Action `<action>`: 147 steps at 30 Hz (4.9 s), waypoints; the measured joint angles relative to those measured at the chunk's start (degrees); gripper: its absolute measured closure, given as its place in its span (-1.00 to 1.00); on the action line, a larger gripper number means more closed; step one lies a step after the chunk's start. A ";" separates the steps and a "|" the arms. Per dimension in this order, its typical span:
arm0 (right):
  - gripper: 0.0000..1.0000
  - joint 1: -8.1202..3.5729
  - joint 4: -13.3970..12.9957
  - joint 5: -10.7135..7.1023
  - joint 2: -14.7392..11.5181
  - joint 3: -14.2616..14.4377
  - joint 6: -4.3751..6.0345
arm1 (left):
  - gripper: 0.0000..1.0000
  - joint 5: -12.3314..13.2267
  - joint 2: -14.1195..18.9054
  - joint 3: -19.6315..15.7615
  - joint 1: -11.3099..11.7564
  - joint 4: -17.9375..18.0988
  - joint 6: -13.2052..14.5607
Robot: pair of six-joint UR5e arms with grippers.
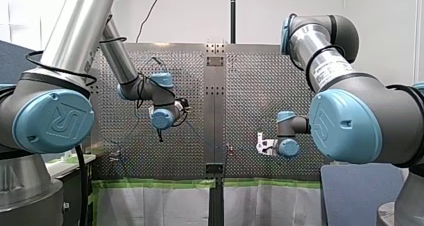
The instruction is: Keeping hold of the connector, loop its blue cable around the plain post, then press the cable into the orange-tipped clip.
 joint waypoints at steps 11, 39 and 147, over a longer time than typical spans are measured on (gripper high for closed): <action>1.00 -0.09 -0.01 0.21 0.00 0.00 -0.04 | -1.00 0.16 -0.32 -6.17 -0.32 0.13 1.46; 1.00 -1.01 5.78 3.80 -12.34 2.69 3.35 | -1.00 2.74 -0.34 -22.56 -0.48 0.06 1.70; 1.00 -0.18 5.96 3.16 -14.49 2.71 -0.42 | -1.00 5.38 -0.25 -23.65 -0.64 -1.10 2.33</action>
